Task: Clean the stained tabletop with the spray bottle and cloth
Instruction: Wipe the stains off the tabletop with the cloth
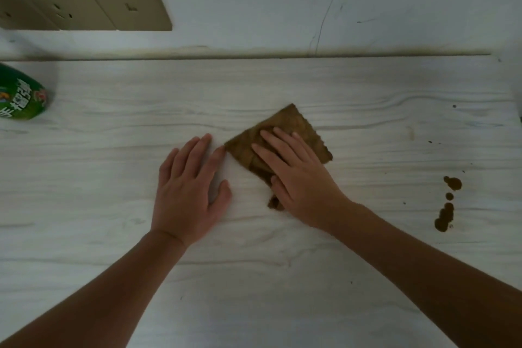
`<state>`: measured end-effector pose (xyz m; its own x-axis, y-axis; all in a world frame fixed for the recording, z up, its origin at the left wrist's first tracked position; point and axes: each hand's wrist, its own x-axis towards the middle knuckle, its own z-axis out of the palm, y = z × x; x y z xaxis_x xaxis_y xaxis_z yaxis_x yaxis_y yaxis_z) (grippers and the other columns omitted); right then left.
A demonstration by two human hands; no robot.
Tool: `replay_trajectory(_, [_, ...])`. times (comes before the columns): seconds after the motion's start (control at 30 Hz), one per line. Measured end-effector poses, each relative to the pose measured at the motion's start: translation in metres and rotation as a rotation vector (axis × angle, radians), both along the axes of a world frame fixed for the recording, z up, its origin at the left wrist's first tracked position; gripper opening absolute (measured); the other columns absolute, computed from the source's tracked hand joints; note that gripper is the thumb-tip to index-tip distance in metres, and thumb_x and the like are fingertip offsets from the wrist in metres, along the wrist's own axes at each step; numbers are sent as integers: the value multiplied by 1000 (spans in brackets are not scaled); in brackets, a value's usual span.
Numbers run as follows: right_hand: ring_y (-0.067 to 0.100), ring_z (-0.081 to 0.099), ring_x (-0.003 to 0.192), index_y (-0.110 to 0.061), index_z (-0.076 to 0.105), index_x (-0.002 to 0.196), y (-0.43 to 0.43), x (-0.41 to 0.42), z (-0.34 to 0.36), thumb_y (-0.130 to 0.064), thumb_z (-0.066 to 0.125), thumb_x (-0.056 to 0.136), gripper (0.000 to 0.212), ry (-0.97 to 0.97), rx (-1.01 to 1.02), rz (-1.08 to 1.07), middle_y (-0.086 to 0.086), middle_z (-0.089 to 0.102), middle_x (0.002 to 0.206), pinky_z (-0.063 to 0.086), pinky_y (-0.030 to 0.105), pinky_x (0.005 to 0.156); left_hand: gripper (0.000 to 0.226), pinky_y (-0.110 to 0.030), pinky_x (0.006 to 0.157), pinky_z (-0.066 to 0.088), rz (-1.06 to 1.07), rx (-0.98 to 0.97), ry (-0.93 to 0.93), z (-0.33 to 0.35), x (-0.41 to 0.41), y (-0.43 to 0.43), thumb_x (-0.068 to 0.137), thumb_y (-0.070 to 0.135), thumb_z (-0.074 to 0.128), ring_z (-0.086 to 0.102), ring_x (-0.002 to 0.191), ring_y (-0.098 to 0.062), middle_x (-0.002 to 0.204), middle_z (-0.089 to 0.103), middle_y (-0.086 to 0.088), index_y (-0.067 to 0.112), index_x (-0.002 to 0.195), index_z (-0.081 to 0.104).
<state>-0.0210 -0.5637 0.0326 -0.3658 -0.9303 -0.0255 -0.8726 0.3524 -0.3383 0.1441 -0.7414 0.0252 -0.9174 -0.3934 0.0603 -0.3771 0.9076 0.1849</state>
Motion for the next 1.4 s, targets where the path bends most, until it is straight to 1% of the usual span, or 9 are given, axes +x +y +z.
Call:
replay_trajectory(0.23, [24, 17, 154, -16, 38, 154, 19, 95, 1, -25, 39, 94, 61, -34, -11, -321, 6, 30, 163, 17, 48, 125, 64, -49, 123, 23, 5, 15, 4, 1, 0, 0, 94, 48, 41, 33, 151, -30, 162, 40, -10, 17, 150, 49])
replay_trajectory(0.4, [21, 11, 156, -20, 29, 157, 31, 153, 0, -30, 36, 98, 60, -17, 54, -369, 4, 24, 165, 12, 46, 127, 60, -51, 121, 27, -6, 25, 44, 1, 1, -1, 94, 42, 43, 37, 148, -32, 158, 44, -13, 14, 146, 52])
replay_trajectory(0.57, [20, 8, 156, -22, 26, 158, 53, 192, 3, -31, 37, 98, 61, -10, 101, -348, 3, 23, 166, 8, 43, 126, 53, -50, 120, 31, 33, 191, 127, 10, 16, -5, 94, 35, 46, 42, 145, -34, 155, 48, -14, 12, 140, 57])
replay_trajectory(0.77, [21, 10, 156, -22, 27, 159, 52, 149, 8, -44, 35, 100, 63, -7, 150, -256, 3, 21, 167, 13, 44, 126, 55, -55, 116, 33, 46, 10, 61, 21, 108, -43, 95, 41, 44, 41, 143, -38, 157, 45, -16, 13, 141, 55])
replay_trajectory(0.9, [27, 18, 153, -19, 32, 157, 10, 89, 4, -47, 34, 96, 67, 38, 103, -427, 7, 26, 165, 8, 39, 125, 60, -53, 121, 27, 3, -14, 13, 6, 146, -59, 98, 44, 38, 37, 148, -37, 160, 41, -17, 12, 148, 51])
replay_trajectory(1.1, [30, 7, 155, -17, 24, 160, -72, 60, -5, -39, 38, 101, 64, 31, 98, -725, 10, 14, 168, 0, 43, 126, 60, -50, 122, 24, 7, 1, 44, 0, 144, -62, 98, 43, 41, 34, 151, -33, 162, 39, -14, 16, 151, 48])
replay_trajectory(1.17, [33, 10, 155, -14, 26, 159, -87, 78, -7, -38, 39, 100, 65, 39, 83, -691, 14, 18, 167, 2, 44, 126, 60, -50, 123, 24, 6, -8, 48, 1, 144, -62, 98, 43, 41, 34, 151, -33, 162, 39, -14, 16, 151, 48])
replay_trajectory(1.27, [35, 20, 152, -10, 34, 155, -82, 128, -6, -39, 39, 95, 67, 67, 47, -482, 17, 29, 163, 9, 47, 126, 60, -49, 124, 22, 10, -14, 31, 1, 144, -62, 98, 44, 41, 32, 152, -32, 163, 37, -13, 17, 152, 47])
replay_trajectory(1.4, [27, 6, 156, -15, 23, 159, -32, 203, 5, -41, 36, 102, 64, 36, 125, -134, 10, 17, 167, 10, 48, 127, 62, -48, 125, 20, 13, -3, 14, 3, 144, -61, 99, 45, 39, 29, 153, -30, 164, 35, -12, 17, 153, 45])
